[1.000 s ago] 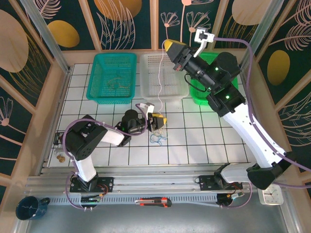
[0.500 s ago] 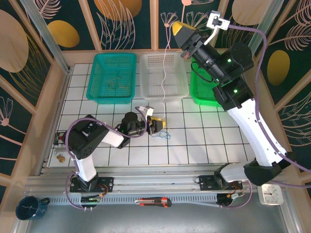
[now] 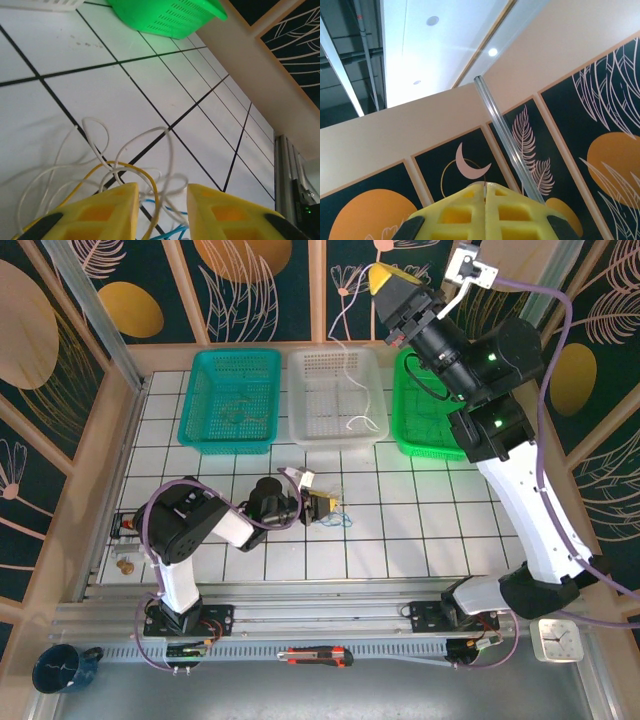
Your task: Untangle the cables
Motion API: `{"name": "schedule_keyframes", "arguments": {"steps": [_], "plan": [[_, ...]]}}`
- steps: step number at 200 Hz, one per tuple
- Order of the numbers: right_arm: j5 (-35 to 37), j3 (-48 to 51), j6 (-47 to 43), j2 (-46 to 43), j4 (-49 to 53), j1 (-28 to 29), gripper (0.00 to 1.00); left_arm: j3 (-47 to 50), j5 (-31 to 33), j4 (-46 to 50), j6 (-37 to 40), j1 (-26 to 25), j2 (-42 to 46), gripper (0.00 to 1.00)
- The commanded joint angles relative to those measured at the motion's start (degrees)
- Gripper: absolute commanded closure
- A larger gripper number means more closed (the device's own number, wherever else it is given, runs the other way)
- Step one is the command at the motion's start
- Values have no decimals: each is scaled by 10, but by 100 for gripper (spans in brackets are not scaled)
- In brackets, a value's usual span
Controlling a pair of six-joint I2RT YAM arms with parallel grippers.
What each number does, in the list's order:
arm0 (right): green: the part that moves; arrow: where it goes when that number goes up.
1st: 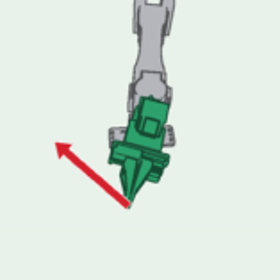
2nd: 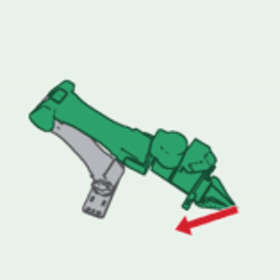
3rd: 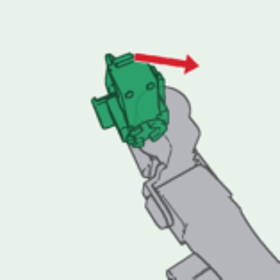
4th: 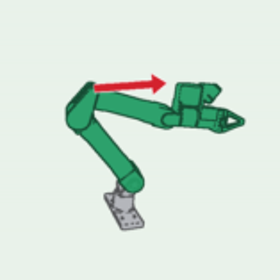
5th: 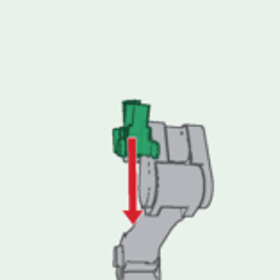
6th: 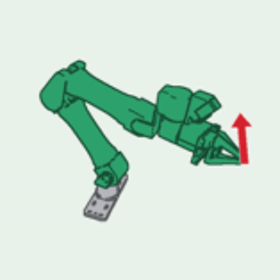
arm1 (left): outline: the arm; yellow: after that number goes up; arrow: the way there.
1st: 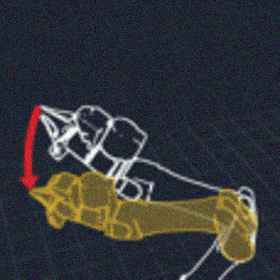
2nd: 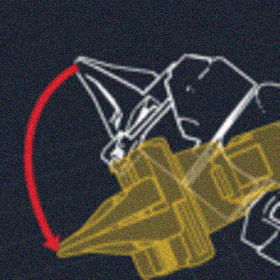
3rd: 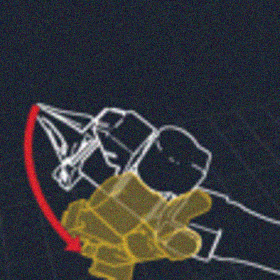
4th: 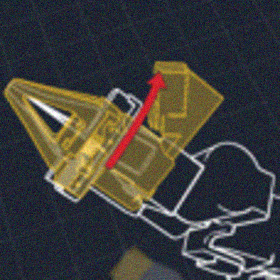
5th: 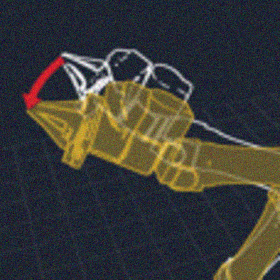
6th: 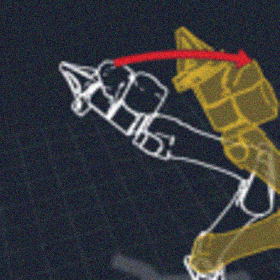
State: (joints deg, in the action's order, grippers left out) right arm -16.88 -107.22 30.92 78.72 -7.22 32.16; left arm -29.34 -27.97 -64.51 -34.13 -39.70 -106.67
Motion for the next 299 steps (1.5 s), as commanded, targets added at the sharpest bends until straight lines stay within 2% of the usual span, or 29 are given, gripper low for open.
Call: {"name": "schedule_keyframes", "arguments": {"steps": [1,25,46,95,144,157,193,240,269,299], "plan": [[-9,-31,-14,0,-5,-22,100,12,-10,-36,0,-3,-11,75],[-11,-42,-16,5,6,-27,100,16,-9,-41,-2,-3,-9,80],[-11,-33,-18,9,10,-29,100,16,-8,-42,-8,-3,-2,77],[-9,-3,-20,33,1,-44,100,18,-2,-30,-19,-2,37,48],[-29,-4,-20,91,-8,-75,100,30,31,0,-16,-3,102,14],[-34,-4,-16,102,-10,-82,100,31,38,17,-10,-3,122,1],[-42,0,-13,116,-12,-98,100,31,79,72,1,-3,179,1],[-46,19,-15,108,-13,-108,100,76,252,88,-30,-2,292,1],[-47,23,-14,109,-15,-112,100,73,380,162,-36,-1,370,1],[-50,18,-13,126,-20,-117,100,54,433,235,0,4,435,1]]}}
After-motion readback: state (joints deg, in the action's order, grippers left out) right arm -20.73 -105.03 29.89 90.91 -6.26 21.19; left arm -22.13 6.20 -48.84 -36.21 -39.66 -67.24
